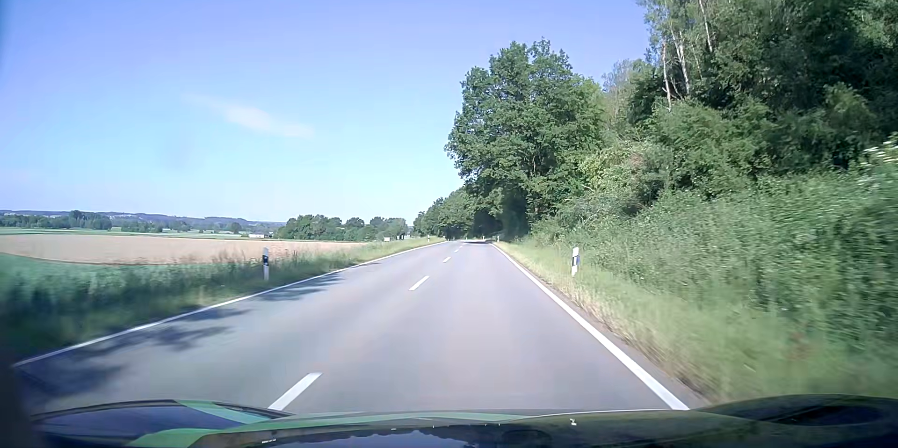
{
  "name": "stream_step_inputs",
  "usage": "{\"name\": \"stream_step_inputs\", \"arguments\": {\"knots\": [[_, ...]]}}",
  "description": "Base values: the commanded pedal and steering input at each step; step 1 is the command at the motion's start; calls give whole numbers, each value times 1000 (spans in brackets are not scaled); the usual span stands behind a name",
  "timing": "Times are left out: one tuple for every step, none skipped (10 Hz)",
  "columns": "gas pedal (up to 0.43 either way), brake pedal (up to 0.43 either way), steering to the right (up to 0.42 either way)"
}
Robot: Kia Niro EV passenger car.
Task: Follow the waypoints while adhering to traffic rules and regulations
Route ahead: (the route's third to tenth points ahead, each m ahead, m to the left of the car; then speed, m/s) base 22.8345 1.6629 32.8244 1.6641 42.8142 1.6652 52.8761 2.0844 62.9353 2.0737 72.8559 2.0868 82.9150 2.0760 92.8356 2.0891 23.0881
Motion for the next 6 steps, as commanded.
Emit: {"name": "stream_step_inputs", "arguments": {"knots": [[228,0,0],[228,0,0],[228,0,1],[228,0,1],[228,0,0],[228,0,0]]}}
